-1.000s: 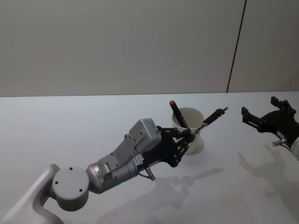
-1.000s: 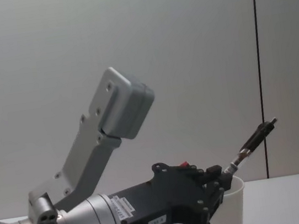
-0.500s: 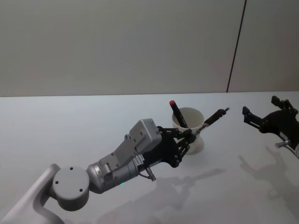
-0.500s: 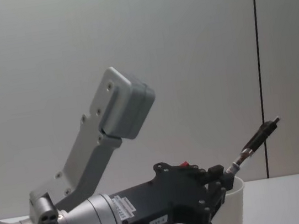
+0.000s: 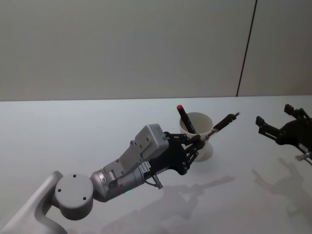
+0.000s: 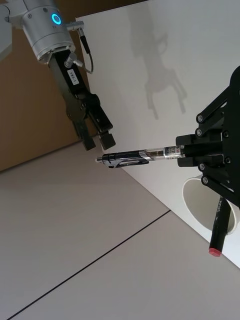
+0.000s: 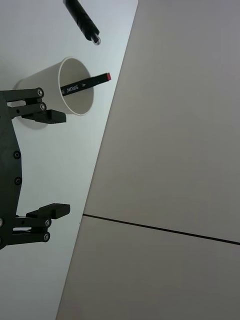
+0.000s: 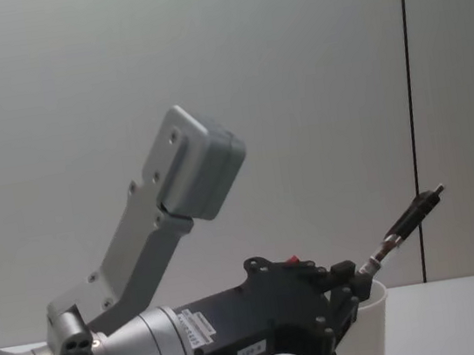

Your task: Place the pen into the pen holder.

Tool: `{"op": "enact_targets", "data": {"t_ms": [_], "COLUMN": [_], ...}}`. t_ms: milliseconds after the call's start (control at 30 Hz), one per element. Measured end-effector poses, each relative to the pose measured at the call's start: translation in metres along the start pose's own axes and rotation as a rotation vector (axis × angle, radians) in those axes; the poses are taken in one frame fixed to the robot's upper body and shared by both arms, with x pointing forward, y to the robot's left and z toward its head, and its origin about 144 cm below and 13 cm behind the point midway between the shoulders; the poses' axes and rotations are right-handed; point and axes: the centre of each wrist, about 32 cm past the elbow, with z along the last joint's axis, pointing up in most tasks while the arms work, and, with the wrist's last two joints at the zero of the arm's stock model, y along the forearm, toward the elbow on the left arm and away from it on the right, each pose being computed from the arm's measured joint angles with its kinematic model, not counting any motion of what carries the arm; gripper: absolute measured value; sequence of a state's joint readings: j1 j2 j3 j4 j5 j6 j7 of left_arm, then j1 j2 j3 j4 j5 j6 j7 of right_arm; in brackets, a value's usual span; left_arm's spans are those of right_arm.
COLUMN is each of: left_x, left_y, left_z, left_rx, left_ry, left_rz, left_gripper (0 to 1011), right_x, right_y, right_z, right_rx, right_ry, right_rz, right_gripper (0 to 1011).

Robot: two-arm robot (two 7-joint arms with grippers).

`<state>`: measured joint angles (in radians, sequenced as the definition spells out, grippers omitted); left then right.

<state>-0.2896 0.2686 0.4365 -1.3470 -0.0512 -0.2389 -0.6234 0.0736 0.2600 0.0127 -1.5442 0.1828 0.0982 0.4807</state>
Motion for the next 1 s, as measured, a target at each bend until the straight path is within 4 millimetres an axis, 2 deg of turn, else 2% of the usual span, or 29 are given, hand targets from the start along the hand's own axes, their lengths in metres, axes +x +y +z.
{"op": "enact_targets", "data": {"t_ms": [600, 1000], "left_x": [0.000, 0.000], "left_y": [0.000, 0.000], "left_z": [0.000, 0.000], "left_rx": [-0.001, -0.001], "left_ry": [-0.001, -0.001], "left_rz": [-0.001, -0.001], "left_gripper": [136, 136], "right_x": [0.014, 0.014], "right_y": [-0.018, -0.029], "right_z": [-0.010, -0.013], "right_rx": [-0.015, -0.020], "right_ry": [0.165, 0.302], "right_rz": [0.137, 0.244], "right_gripper": [1002, 1002]}}
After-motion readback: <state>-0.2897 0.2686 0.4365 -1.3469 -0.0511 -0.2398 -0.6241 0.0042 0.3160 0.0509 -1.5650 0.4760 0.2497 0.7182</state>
